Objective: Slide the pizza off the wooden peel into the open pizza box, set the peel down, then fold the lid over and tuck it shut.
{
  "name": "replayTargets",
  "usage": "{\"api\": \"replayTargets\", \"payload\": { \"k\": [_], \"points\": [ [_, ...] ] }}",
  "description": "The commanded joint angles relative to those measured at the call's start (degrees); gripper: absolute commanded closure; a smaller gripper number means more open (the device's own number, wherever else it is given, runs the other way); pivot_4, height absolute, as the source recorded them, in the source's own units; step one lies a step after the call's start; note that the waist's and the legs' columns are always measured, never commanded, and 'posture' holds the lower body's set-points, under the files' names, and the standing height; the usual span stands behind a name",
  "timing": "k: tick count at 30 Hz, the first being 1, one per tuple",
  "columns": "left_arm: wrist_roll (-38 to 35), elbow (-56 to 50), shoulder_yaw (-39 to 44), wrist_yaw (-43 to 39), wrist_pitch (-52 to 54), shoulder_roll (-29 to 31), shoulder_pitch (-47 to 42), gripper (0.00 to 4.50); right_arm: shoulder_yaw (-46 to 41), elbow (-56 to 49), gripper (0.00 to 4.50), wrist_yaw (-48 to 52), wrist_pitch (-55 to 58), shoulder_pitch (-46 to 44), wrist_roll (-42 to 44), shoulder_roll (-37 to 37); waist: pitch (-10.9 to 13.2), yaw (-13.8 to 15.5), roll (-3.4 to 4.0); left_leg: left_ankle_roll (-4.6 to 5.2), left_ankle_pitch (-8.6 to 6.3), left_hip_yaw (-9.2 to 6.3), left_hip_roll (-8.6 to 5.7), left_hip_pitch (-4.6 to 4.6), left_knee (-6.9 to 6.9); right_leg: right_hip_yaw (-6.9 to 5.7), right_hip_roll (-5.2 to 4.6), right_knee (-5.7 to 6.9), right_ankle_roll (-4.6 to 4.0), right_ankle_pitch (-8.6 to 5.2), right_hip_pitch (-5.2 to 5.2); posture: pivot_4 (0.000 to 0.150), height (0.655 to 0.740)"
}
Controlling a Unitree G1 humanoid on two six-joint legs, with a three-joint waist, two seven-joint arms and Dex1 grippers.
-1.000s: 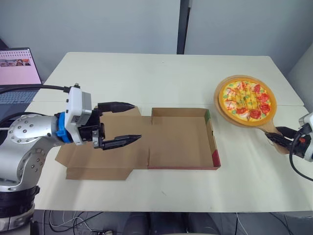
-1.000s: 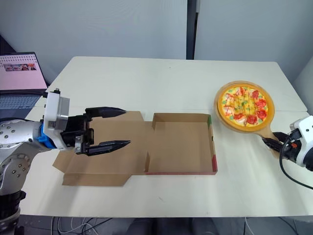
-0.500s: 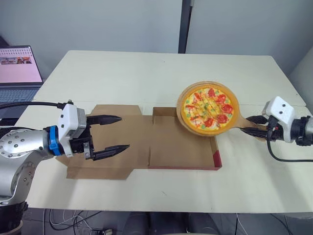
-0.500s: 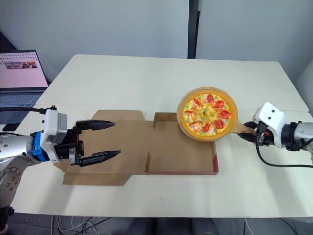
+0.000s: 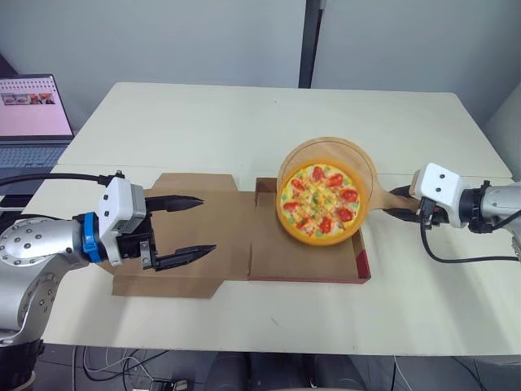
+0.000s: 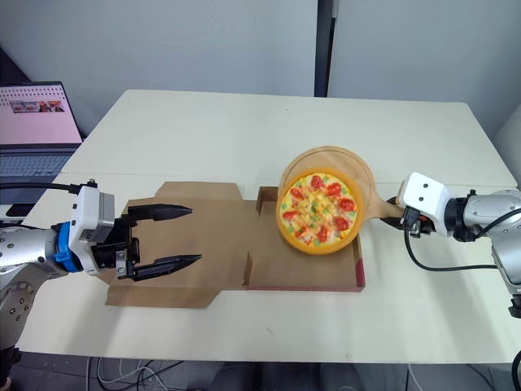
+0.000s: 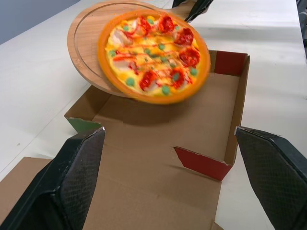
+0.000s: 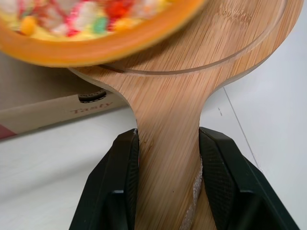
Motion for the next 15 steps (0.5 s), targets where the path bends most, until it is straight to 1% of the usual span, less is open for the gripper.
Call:
{"api": "replayTargets", "payload": {
  "k": [1,6,10,13,15],
  "points": [
    [0.20,-0.57,0.46,0.18,-0.31,1.01,-0.76,0.00,-1.95,1.01,2.96,-2.38,-3.94,-3.43,-1.79,0.11,0.00,0.00,0.00,0.00,0.00,0.00,0.00,0.00,0.01,0.00,0.00,0.01,0.00,0.00,0.00,0.150,0.7368],
    [0.81,-0.10,-0.41,0.33,-0.69,0.62,-1.55,0.00,-2.34,6.29,2.96,-6.13,-7.90,-7.36,-5.91,1.05,0.00,-0.04,0.00,0.00,0.00,0.04,-0.01,0.01,0.04,0.01,0.00,0.08,-0.01,0.00,-0.04,0.150,0.7368],
    [0.91,0.11,-1.51,0.95,-0.92,-0.36,-2.84,0.00,-4.76,9.55,2.96,-8.26,-8.86,-10.58,-5.71,1.37,0.00,-0.05,0.00,0.00,0.00,0.05,-0.02,0.01,0.04,0.01,0.01,0.09,-0.02,0.01,-0.06,0.150,0.7368],
    [0.22,0.32,-2.25,1.84,-0.58,-1.43,-4.55,0.00,-8.28,10.02,2.96,-8.26,-7.22,-9.97,-3.83,0.03,0.00,-0.02,0.00,0.00,0.00,0.03,-0.01,0.00,0.03,0.01,0.00,0.10,-0.02,0.01,-0.06,0.150,0.7368],
    [-0.25,0.40,-3.13,2.76,0.25,-2.15,-6.34,0.00,-11.65,8.75,2.96,-7.93,-4.19,-7.37,-2.21,-0.93,0.00,0.23,0.00,0.00,0.01,0.01,-0.02,-0.02,0.04,-0.01,-0.04,0.12,-0.02,0.01,-0.06,0.150,0.7368]
  ]
}}
